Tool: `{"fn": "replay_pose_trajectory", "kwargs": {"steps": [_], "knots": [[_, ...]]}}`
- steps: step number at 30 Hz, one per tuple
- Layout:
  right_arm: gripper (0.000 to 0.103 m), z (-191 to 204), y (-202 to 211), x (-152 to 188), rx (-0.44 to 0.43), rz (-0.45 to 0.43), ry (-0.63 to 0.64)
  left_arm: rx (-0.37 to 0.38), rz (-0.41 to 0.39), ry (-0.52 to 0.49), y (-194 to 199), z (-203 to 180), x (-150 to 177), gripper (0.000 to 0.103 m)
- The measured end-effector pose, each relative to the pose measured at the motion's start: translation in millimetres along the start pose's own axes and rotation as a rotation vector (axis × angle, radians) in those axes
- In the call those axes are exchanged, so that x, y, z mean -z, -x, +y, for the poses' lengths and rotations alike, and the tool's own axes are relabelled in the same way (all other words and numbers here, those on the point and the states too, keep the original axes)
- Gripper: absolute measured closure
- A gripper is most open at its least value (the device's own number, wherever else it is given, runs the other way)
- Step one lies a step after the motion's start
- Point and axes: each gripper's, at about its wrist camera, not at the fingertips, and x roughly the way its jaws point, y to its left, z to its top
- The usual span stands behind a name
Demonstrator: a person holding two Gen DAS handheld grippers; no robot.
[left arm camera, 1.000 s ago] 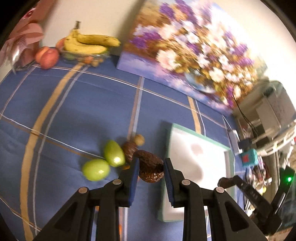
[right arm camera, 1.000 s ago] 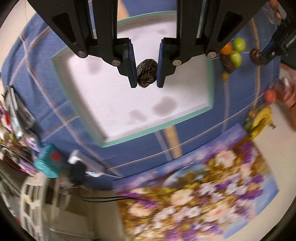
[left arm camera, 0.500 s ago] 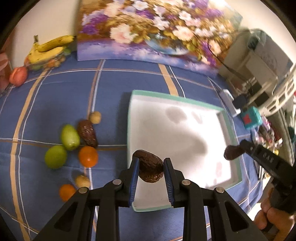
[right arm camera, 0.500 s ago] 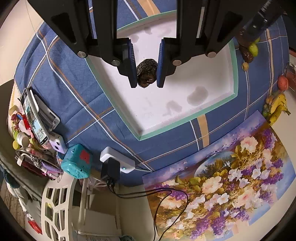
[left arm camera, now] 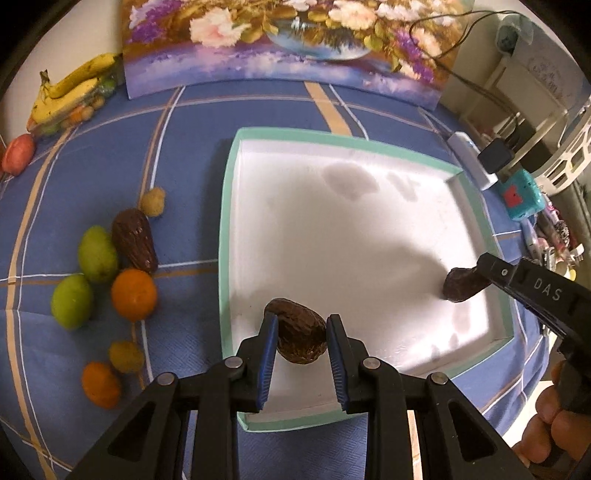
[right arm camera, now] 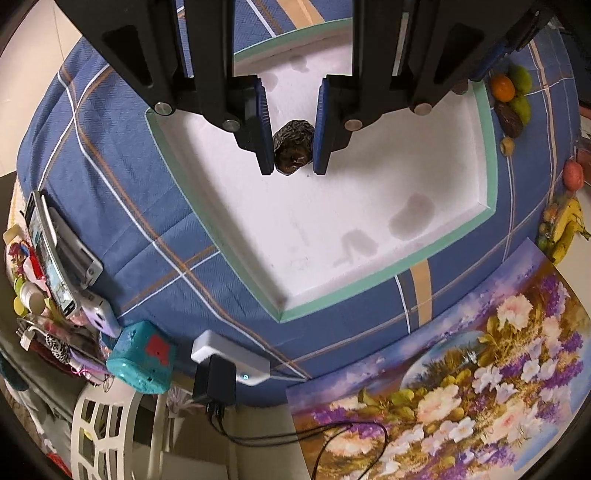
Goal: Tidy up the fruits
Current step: 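Carry the avocado into the white tray and open the left tool while the right tool releases the date there, then move both tools back from the tray to the fruit pile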
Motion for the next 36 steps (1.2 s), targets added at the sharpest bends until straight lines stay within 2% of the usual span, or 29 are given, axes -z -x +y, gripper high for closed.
{"fn": "replay_pose_trajectory", "kwargs": {"steps": [11, 19, 23, 27, 28, 30, 31, 32, 33, 34, 36], "knots": [[0.080, -0.7, 2.1, -1.8, -0.010, 0.008, -0.009, -0.008, 0.001, -0.016, 3.7, -5.7, -2.0, 0.074], [0.077, -1.5, 27.3, -5.8, -0.027, -0.061, -0.015, 0.013, -0.062, -0.008, 32.9, -0.6, -6.7, 0.073], [0.077, 2.3, 38.7, -6.0, -0.042, -0.089, 0.001, 0.019, -0.098, 0.033, 48.5, 11.9, -11.0, 0.073], [0.077, 7.5, 41.0, -5.7, -0.049, -0.091, 0.015, -0.009, -0.119, 0.106, 58.2, 35.9, -14.2, 0.073], [0.077, 8.4, 40.6, -5.6, -0.051, -0.088, 0.018, -0.022, -0.122, 0.125, 58.3, 41.8, -14.7, 0.070], [0.076, 11.3, 38.6, -4.9, -0.059, -0.079, 0.025, -0.057, -0.128, 0.165, 59.5, 57.4, -14.9, 0.055], [0.067, 12.8, 37.4, -3.9, -0.063, -0.074, 0.030, -0.073, -0.128, 0.181, 59.8, 63.7, -15.1, 0.037], [0.059, 14.2, 36.7, -3.1, -0.066, -0.071, 0.035, -0.093, -0.129, 0.200, 59.9, 70.7, -14.9, 0.031], [0.042, 15.5, 36.8, -1.5, -0.068, -0.071, 0.037, -0.112, -0.131, 0.217, 60.2, 76.7, -14.7, 0.031], [0.037, 17.4, 36.7, -0.5, -0.069, -0.072, 0.043, -0.126, -0.131, 0.232, 59.4, 82.4, -15.1, 0.029], [0.036, 21.7, 36.0, 0.6, -0.075, -0.071, 0.059, -0.154, -0.127, 0.268, 59.6, 95.5, -13.2, 0.023]]}}
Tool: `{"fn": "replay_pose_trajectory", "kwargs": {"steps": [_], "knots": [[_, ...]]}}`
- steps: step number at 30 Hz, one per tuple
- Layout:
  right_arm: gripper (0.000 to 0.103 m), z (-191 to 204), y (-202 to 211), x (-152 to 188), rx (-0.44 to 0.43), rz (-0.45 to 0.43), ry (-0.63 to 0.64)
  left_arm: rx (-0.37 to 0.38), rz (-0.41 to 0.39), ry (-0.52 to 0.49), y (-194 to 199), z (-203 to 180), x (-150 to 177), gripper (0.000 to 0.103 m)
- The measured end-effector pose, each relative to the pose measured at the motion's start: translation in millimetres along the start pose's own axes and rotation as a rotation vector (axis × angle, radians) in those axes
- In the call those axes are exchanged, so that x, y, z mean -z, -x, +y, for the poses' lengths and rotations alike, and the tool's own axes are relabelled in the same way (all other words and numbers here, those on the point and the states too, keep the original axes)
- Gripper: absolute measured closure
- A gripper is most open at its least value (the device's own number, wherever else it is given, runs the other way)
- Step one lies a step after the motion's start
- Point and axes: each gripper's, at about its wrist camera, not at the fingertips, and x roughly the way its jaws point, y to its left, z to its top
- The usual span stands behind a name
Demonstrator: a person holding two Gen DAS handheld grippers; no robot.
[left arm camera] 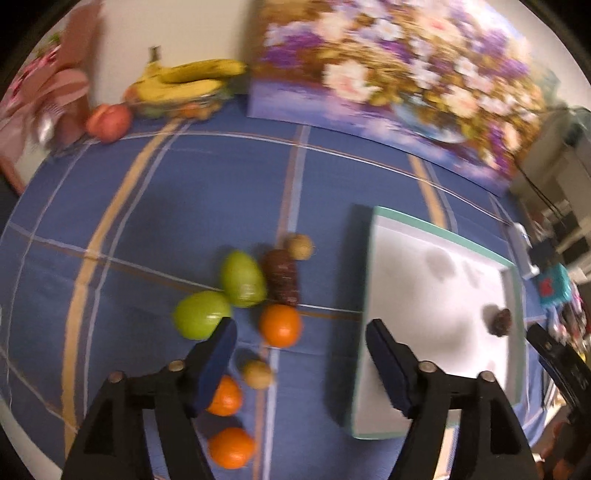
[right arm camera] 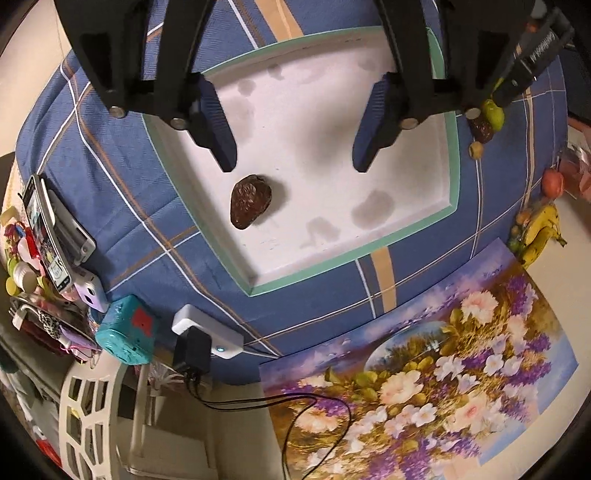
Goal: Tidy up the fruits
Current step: 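Move both tools back from the tray to the fruit pile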
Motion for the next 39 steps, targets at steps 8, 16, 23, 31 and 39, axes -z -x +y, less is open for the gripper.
{"fn": "replay_pose_trajectory", "kwargs": {"steps": [8, 16, 23, 31, 39], "knots": [[0.010, 17.0, -3.5, 5.6, -0.021, -0.013, 0.056, -0.070, -0.044, 0.105, 0.9, 40.6, -7.0, 0.000], [0.008, 36.4, 0.5, 9.4, -0.043, -0.077, 0.113, -0.099, -0.088, 0.177, 6.2, 70.2, -13.8, 0.000], [0.008, 59.4, 3.9, 14.2, -0.091, -0.113, 0.178, -0.082, -0.198, 0.225, 24.2, 92.7, -14.4, 0.000], [0.008, 93.7, 7.0, 19.7, -0.222, -0.110, 0.207, -0.010, -0.215, 0.243, 35.3, 118.7, -20.4, 0.000], [0.020, 135.5, 5.0, 22.9, -0.341, -0.105, 0.261, -0.042, -0.236, 0.281, 42.0, 143.0, -20.8, 0.002]]}}
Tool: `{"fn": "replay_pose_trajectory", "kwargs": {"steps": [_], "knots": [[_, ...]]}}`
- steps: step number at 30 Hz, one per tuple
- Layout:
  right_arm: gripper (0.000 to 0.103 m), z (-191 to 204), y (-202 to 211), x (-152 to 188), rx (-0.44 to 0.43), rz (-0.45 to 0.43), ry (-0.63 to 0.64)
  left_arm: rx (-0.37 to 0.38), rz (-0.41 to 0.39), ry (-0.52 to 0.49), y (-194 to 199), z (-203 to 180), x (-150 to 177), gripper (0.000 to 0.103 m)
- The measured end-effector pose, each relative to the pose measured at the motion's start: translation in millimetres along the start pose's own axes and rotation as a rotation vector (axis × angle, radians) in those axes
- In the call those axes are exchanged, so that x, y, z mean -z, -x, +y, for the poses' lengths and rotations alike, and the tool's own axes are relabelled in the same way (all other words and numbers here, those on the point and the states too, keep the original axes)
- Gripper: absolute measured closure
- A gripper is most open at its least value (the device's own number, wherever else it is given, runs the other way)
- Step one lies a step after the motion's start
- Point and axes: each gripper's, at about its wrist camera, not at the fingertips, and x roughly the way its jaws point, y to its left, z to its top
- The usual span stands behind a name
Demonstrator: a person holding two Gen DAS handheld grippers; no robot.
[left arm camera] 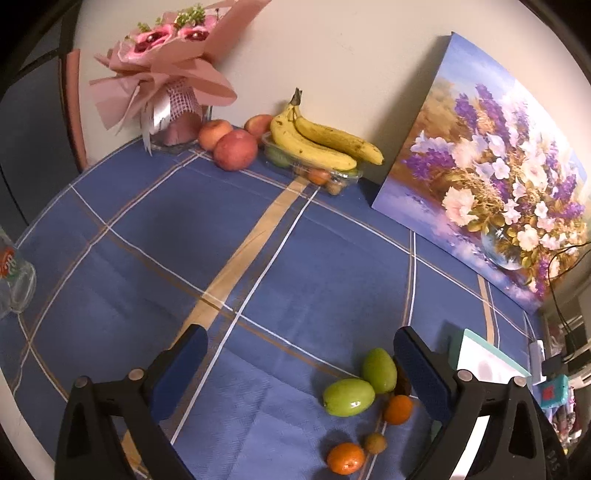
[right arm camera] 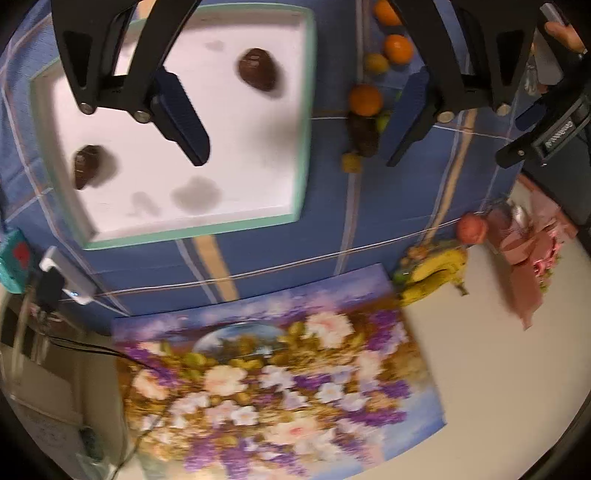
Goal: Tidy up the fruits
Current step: 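Move both tools back from the tray to the fruit pile, then grasp an orange with the right tool while the left tool grasps a green pear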
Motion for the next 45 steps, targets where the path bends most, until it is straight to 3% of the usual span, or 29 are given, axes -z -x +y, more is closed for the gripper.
{"fn": "replay_pose_trajectory", "kwargs": {"steps": [4, 8, 10, 18, 29, 38, 43, 45], "knots": [[0.032, 23.0, -13.9, 1.9, -0.044, 0.033, 0.047, 0.024, 0.075, 0.030, -18.1, 3.4, 5.9, 0.013], [0.040, 35.6, -33.4, 10.3, -0.070, 0.094, 0.076, 0.024, 0.154, 0.049, -41.0, 3.1, 14.9, 0.014], [0.051, 38.7, -43.2, 14.9, -0.081, 0.126, 0.082, 0.034, 0.189, 0.060, -51.4, 2.6, 19.3, 0.019], [0.054, 49.3, -73.2, 31.5, -0.108, 0.232, 0.088, 0.070, 0.270, 0.117, -71.6, 2.6, 28.8, 0.024], [0.063, 51.8, -100.2, 45.9, -0.097, 0.308, 0.059, 0.068, 0.295, 0.130, -76.6, 3.4, 31.3, 0.024], [0.068, 49.1, -104.4, 51.6, -0.102, 0.308, 0.046, 0.083, 0.306, 0.130, -80.4, -2.0, 31.7, 0.024], [0.068, 45.1, -91.1, 44.1, -0.108, 0.264, 0.024, 0.101, 0.325, 0.118, -82.6, -9.4, 35.2, 0.024], [0.068, 41.7, -80.0, 38.0, -0.100, 0.233, 0.018, 0.108, 0.333, 0.116, -83.5, -12.4, 36.9, 0.033]]}}
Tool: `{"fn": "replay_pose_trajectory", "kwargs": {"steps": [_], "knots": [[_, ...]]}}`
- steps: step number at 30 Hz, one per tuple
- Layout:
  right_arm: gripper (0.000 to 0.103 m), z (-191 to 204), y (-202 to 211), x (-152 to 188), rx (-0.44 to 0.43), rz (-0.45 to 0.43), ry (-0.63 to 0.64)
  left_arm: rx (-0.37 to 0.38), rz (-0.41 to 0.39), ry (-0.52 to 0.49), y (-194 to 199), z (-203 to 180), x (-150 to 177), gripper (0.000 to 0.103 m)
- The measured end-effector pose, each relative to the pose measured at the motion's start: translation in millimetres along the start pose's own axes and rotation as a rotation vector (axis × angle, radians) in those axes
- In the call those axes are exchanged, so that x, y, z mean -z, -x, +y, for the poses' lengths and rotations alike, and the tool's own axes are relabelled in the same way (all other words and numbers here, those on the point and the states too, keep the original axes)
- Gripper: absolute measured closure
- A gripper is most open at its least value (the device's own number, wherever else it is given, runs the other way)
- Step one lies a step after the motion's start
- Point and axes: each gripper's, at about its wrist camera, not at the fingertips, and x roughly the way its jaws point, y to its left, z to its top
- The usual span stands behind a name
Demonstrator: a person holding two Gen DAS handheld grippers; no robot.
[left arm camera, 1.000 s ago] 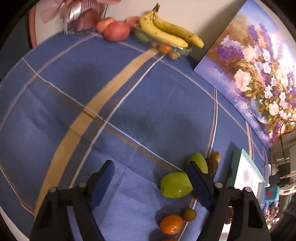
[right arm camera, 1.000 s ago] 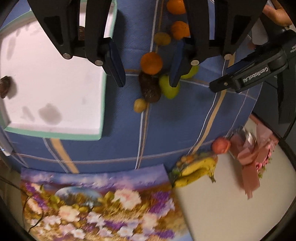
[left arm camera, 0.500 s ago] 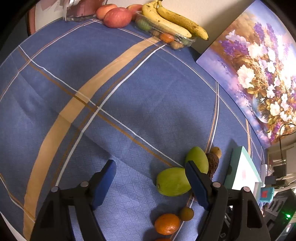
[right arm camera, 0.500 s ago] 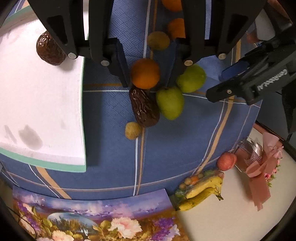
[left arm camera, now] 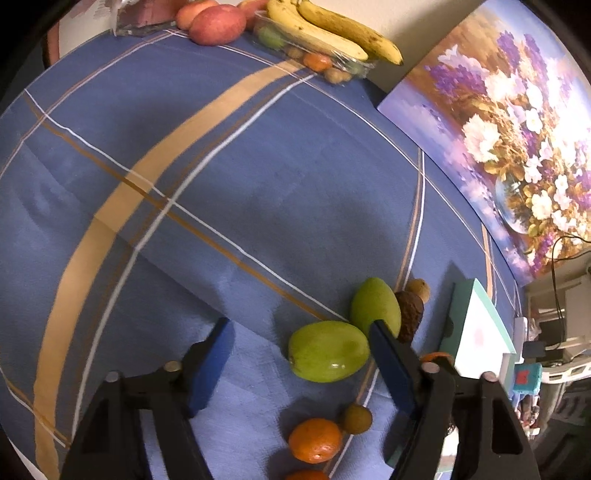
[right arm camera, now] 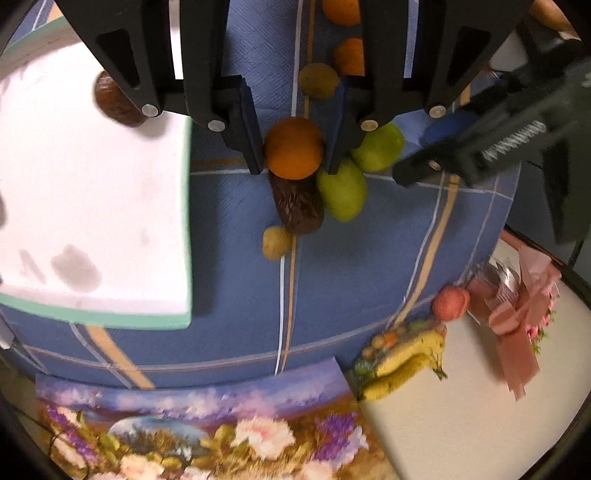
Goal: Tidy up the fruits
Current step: 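Grasp an orange with the right tool while the left tool grasps a green pear, then carry the orange into the tray and open the right tool while the left tool releases the pear there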
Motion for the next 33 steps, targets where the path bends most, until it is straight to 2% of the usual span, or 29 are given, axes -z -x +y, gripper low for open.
{"fn": "replay_pose_trajectory", "kwargs": {"steps": [1, 8, 13, 18, 25, 29, 33], "knots": [[0.068, -1.4, 4.4, -1.5, 0.004, -0.010, -0.004, 0.000, 0.005, -0.002, -1.2, -1.0, 0.7, 0.036], [0.068, -16.3, 30.3, -5.8, 0.045, -0.056, -0.031, 0.015, 0.033, -0.007, -8.9, -6.9, 4.2, 0.037], [0.068, -21.4, 36.3, -7.1, 0.051, -0.066, -0.036, 0.055, 0.067, -0.011, -16.0, -10.5, 8.3, 0.050], [0.068, -26.9, 42.0, -6.4, 0.050, -0.069, -0.040, 0.040, 0.061, -0.027, -15.6, -15.6, 10.1, 0.050], [0.068, -37.2, 51.5, -8.2, 0.047, -0.090, -0.064, 0.072, 0.030, 0.005, -3.2, -11.6, 8.8, 0.050], [0.068, -54.8, 62.9, -8.8, 0.107, -0.104, -0.104, 0.100, -0.015, -0.028, 15.6, -21.6, 9.4, 0.050], [0.068, -81.6, 74.9, -9.2, 0.181, -0.107, -0.163, 0.127, -0.029, -0.080, 26.7, -37.4, 16.7, 0.050]]}}
